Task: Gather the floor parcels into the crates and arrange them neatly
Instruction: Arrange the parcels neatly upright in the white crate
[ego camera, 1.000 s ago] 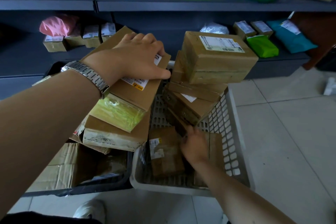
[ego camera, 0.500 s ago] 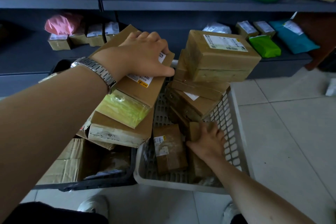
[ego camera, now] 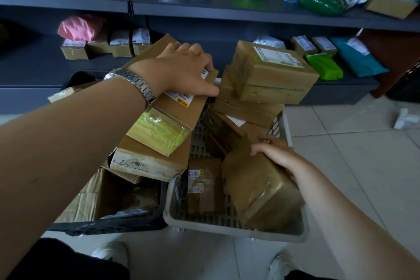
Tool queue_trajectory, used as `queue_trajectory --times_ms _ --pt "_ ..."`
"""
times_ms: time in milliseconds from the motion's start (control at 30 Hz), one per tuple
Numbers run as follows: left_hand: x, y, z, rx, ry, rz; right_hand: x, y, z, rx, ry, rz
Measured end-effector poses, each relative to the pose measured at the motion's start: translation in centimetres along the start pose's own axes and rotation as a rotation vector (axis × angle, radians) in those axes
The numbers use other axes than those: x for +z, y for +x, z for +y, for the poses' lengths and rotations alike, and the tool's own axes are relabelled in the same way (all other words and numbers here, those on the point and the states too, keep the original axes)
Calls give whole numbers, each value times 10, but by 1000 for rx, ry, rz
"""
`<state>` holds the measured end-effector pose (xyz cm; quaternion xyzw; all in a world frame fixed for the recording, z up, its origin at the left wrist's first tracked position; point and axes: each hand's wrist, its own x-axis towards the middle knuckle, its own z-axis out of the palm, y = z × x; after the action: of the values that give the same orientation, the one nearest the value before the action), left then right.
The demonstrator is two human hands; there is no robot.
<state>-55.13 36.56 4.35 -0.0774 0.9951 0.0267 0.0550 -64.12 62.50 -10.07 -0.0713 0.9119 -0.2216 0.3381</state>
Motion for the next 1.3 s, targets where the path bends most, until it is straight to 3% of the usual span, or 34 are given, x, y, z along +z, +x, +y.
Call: queue_trajectory --times_ms 133,200,267,333,533,700,767,1000,1100,1300 --pt "1 2 -2 7 10 26 8 -14 -30 -67 -181 -77" --pt "2 3 -2 9 15 33 29 -24 -53 -157 -359 21" --pt "2 3 -1 10 12 32 47 -30 -73 -246 -386 95" --pt "2 3 -1 6 11 32 52 -27 -83 -246 -280 44" --pt "2 4 -1 2 8 26 43 -12 -74 -88 -389 -217" --pt "0 3 -1 -8 -2 -9 37 -27 -89 -205 -454 -315" --pt "1 3 -2 -8 1 1 39 -26 -91 -204 -310 -348" --pt "4 1 -1 7 4 45 55 0 -37 55 402 -462" --pt "4 0 -2 16 -1 51 64 6 -21 123 465 -434" --pt "3 -2 1 5 2 42 60 12 -14 205 337 -539"
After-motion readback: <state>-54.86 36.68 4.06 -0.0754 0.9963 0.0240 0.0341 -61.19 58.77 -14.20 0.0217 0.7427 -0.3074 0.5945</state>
